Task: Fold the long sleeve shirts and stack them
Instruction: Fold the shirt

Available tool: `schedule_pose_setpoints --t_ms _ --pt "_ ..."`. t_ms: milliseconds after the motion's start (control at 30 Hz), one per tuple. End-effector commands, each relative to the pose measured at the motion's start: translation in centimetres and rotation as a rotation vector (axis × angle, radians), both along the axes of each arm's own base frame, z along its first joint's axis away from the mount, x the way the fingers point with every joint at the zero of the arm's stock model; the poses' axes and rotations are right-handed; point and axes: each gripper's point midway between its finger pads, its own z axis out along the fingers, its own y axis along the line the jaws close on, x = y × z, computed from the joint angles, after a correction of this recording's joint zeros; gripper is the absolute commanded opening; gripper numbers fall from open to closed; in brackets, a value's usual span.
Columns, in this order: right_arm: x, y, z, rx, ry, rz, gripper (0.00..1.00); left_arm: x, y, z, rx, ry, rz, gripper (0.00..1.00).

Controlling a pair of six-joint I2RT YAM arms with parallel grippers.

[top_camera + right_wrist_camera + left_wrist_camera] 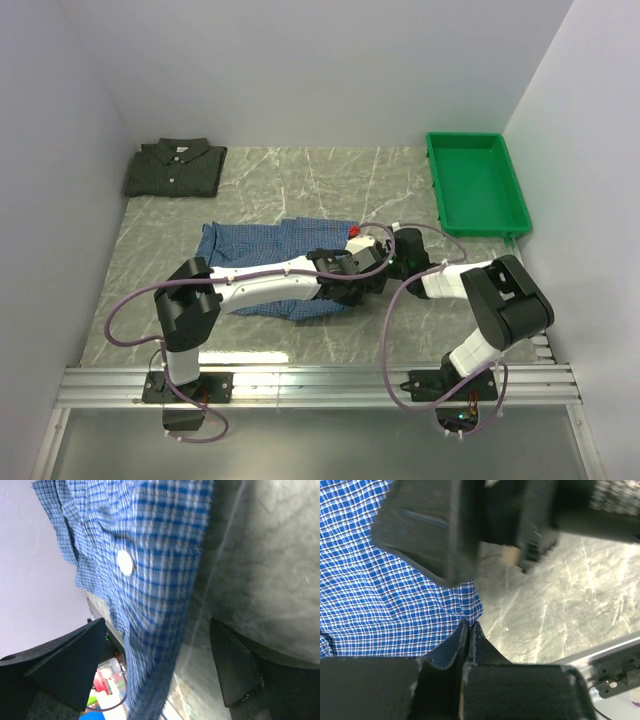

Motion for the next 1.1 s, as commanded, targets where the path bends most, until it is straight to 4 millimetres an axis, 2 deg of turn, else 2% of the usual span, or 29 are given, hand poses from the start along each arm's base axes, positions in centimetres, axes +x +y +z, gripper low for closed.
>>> schedule_pose_setpoints --t_ms 0,167,267,300,367,400,433,467,500,533,567,633,667,700,767,800,833,867,900,967,1000,1067 --pt "1.4 1.1 0.5 0.02 -0.032 -0.002 0.88 -0.5 -1.6 1.7 -0.097 0.015 -0.015 0.03" --pt "1.9 1.8 0.1 0.022 -0.032 0.007 0.78 -0.5 -2.3 2.4 -0.133 0.028 -0.024 0.07" --pt "2.0 1.9 0.2 0.009 -0.048 0.016 0.62 -0.7 -2.6 2.7 -0.166 0.045 -0.042 0.13" --pt "2.0 1.8 0.2 -0.005 -0.056 0.02 0.51 -0.7 -2.4 2.9 -0.178 0.048 -0.048 0.19" --pt "2.2 1.5 0.5 -0.032 -0.079 0.024 0.37 -0.9 -2.6 3.4 -0.213 0.059 -0.063 0.23" --pt "2.1 1.0 0.3 -0.073 -0.088 0.03 0.19 -0.8 -2.1 4.0 -0.23 0.056 -0.056 0.3" --pt "2.4 0.9 0.6 -0.091 -0.104 0.033 0.12 -0.8 -1.9 4.4 -0.24 0.058 -0.056 0.34" --pt "2.5 0.7 0.8 -0.113 -0.119 0.039 0.07 -0.7 -1.5 4.7 -0.252 0.061 -0.053 0.38" --pt "2.3 0.1 0.6 -0.16 -0.129 0.058 0.0 -0.4 -0.7 5.6 -0.273 0.053 -0.04 0.51" --pt "2.7 0.0 1.0 -0.181 -0.15 0.065 0.0 -0.2 -0.1 6.1 -0.283 0.049 -0.031 0.58" --pt "2.1 -0.6 0.4 -0.219 -0.119 0.08 0.0 0.5 1.0 7.5 -0.312 0.036 -0.004 0.71" --pt "2.5 -0.9 1.0 -0.271 -0.162 0.13 0.0 1.2 3.1 7.9 -0.311 0.031 0.031 0.8" --pt "1.8 -1.6 0.5 -0.31 -0.123 0.152 0.0 1.7 4.1 8.2 -0.313 0.024 0.051 0.83" --pt "1.7 -2.2 0.3 -0.356 -0.147 0.191 0.0 2.8 6.6 8.6 -0.302 0.005 0.104 0.84" --pt "2.4 -3.2 0.7 -0.435 -0.156 0.2 0.0 4.0 9.5 8.7 -0.281 -0.018 0.169 0.84" --pt "1.8 -4.4 0.5 -0.485 -0.132 0.224 0.0 5.2 12.4 8.6 -0.268 -0.039 0.235 0.83" --pt "2.6 -5.0 1.2 -0.528 -0.15 0.21 0.0 5.6 13.9 8.2 -0.255 -0.041 0.268 0.82" --pt "2.1 -5.8 1.2 -0.567 -0.12 0.219 0.0 6.0 15.2 7.9 -0.247 -0.047 0.297 0.8" --pt "2.2 -6.2 1.7 -0.602 -0.138 0.233 0.0 6.7 17.8 7.3 -0.228 -0.061 0.356 0.8" --pt "3.6 -7.3 3.1 -0.678 -0.161 0.201 0.0 7.4 19.8 6.5 -0.222 -0.071 0.398 0.79" --pt "3.9 -7.7 3.9 -0.716 -0.159 0.199 0.0 7.7 21.7 5.6 -0.208 -0.065 0.436 0.78" --pt "4.2 -8.5 4.5 -0.786 -0.162 0.188 0.0 8.6 23.6 4.9 -0.217 -0.062 0.488 0.77"
